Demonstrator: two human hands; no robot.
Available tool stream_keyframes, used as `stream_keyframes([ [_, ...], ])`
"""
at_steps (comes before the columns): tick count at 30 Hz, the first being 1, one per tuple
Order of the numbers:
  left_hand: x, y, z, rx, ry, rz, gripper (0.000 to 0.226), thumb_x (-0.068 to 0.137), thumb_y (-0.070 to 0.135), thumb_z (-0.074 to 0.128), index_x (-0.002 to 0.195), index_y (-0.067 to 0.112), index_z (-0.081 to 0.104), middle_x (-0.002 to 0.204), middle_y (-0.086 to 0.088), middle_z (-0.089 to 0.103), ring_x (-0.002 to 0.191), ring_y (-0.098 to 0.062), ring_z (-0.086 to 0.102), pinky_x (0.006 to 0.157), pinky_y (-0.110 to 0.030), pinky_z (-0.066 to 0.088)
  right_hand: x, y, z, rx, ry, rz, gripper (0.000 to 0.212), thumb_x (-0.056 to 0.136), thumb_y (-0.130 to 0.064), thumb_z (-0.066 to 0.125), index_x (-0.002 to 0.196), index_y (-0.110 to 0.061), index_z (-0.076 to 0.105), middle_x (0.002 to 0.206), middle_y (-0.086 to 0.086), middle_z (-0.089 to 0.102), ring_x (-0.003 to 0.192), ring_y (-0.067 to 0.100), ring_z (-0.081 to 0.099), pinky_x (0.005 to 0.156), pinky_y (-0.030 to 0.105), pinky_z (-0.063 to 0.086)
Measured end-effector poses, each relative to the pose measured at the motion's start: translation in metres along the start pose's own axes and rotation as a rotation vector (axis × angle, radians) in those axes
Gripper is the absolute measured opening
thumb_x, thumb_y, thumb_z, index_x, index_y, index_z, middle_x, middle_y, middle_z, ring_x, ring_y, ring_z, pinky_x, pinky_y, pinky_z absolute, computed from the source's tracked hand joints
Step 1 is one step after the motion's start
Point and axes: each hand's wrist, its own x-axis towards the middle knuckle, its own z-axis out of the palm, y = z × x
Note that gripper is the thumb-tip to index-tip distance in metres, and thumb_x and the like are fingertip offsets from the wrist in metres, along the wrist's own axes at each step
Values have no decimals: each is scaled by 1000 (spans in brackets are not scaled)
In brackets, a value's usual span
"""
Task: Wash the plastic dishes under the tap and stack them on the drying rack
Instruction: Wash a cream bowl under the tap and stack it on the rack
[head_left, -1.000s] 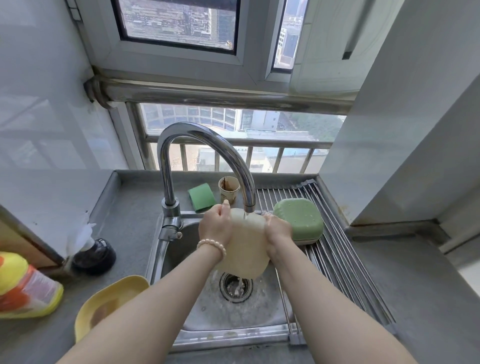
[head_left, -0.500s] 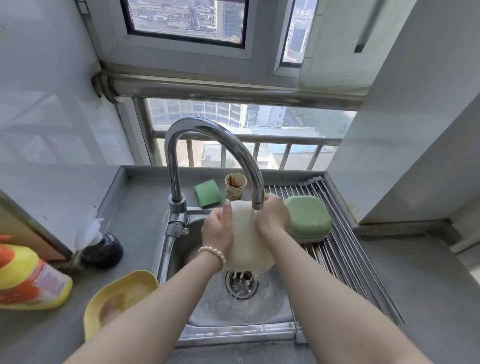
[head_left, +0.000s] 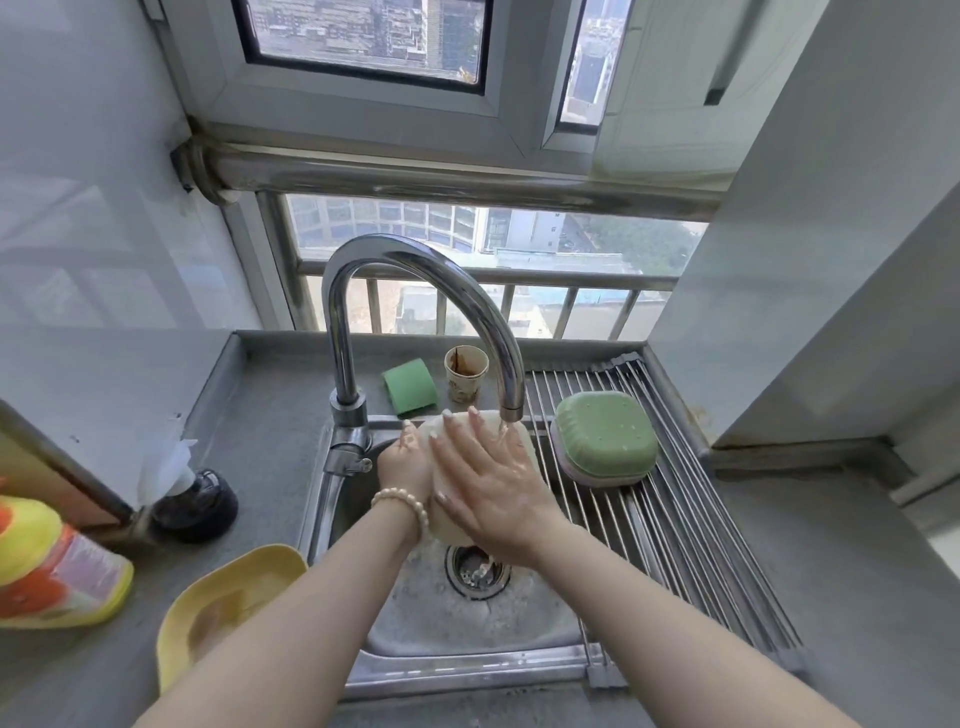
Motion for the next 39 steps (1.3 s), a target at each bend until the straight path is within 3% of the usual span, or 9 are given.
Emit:
stream_keyframes([
  [4,1,5,0,65,-99,-45,37,102,32,37,107,3,60,88,-1,56,70,-15,51,67,-20,40,-17,41,2,63,-25,11,77,81,-74,-4,150,-38,-9,159,-7,-12,144,19,-17,112,47,-20],
  [7,6,5,3,83,-154,-111,48,100,38,39,119,-2,57,105,-6,62,96,-27,60,91,-33,47,-14,51,2,560,51,310,85,77,-80,19,148,-34,18,153,2,27,139,23,28,115,47,19],
  [11,7,5,15,124,-193,-153,63,97,52,34,119,-1,60,120,-14,63,107,-31,58,103,-41,41,3,35,7,1123,276,831,66,77,-61,52,125,-15,49,124,11,57,102,22,56,87,34,45],
  [14,-4,15,24,491,-180,33,66,99,52,27,126,-1,55,131,-16,55,117,-31,52,97,-34,37,2,38,12,1611,365,1146,42,79,-41,73,95,-5,58,94,13,66,73,21,60,57,28,49],
  [18,-27,8,28,978,-187,386,58,98,47,30,135,4,40,137,-17,45,124,-30,43,97,-40,37,-4,41,9,1720,401,1169,33,80,-28,76,87,-1,58,74,9,62,58,16,57,38,17,44],
  [27,-51,-16,31,1426,-530,1049,55,99,46,7,151,31,-3,159,4,-8,146,-18,-13,117,-50,-8,-1,34,19,1705,492,1277,44,96,-42,50,88,-1,65,92,12,70,85,25,66,87,39,54],
  [32,-25,-5,20,1469,-487,829,62,97,55,8,150,29,-11,159,1,-8,145,-20,-16,117,-51,-9,2,33,13,1677,547,1301,40,101,-34,43,103,3,57,104,14,62,91,27,61,89,39,52],
  [36,-55,-16,29,1430,-597,1041,56,100,44,13,151,28,-4,159,3,-9,146,-15,-14,118,-48,-8,0,32,10,1766,532,1281,38,102,-23,41,128,4,50,125,19,58,115,35,57,92,42,46],
  [39,-33,-5,22,1426,-588,933,59,97,56,12,149,35,-5,159,7,-9,146,-16,-9,118,-49,-3,0,30,5,1803,583,1330,40,103,-23,40,122,10,52,116,13,59,107,28,58,93,35,47],
])
